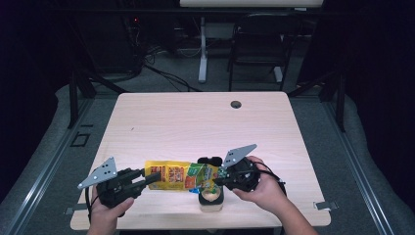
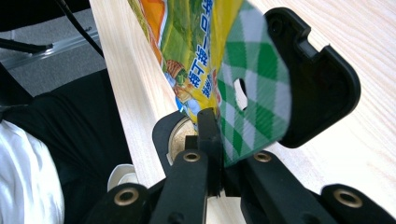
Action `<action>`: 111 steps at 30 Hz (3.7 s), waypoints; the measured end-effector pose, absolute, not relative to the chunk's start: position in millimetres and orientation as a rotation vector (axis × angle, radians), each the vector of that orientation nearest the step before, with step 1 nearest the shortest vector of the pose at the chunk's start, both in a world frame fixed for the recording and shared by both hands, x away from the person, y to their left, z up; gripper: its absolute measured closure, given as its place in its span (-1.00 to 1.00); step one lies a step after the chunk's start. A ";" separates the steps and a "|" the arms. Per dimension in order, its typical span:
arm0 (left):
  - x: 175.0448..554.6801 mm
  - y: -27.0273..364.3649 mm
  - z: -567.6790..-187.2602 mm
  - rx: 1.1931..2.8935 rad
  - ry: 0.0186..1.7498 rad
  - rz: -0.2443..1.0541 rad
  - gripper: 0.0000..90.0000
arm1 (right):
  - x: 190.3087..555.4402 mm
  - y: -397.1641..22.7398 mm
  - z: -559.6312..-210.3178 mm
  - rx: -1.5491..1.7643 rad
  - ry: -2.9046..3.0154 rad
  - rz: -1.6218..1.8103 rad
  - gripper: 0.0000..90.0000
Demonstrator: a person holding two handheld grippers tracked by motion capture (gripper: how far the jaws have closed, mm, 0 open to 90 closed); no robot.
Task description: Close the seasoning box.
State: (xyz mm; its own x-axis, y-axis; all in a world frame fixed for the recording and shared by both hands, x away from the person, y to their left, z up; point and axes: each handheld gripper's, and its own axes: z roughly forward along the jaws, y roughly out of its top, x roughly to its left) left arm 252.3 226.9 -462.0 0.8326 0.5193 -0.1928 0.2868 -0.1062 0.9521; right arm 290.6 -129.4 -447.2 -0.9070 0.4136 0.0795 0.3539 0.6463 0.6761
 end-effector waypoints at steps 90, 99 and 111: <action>255.2 272.9 -496.6 1.713 0.742 0.319 0.23 | 295.3 -72.4 -417.5 0.506 2.825 0.947 1.00; 256.3 267.7 -501.0 1.734 0.744 0.316 0.15 | 297.3 -64.1 -417.2 0.487 2.835 0.933 1.00; 256.7 267.7 -503.4 1.733 0.760 0.328 0.15 | 298.1 -58.9 -412.6 0.475 2.834 0.936 1.00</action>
State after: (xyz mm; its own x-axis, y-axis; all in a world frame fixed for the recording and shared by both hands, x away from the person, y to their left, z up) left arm 256.7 267.7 -503.4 0.7505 0.6400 -0.1648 0.3188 -0.1321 0.9386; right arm 298.1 -58.9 -412.6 -0.9436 0.3308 -0.0149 0.2569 0.7598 0.5973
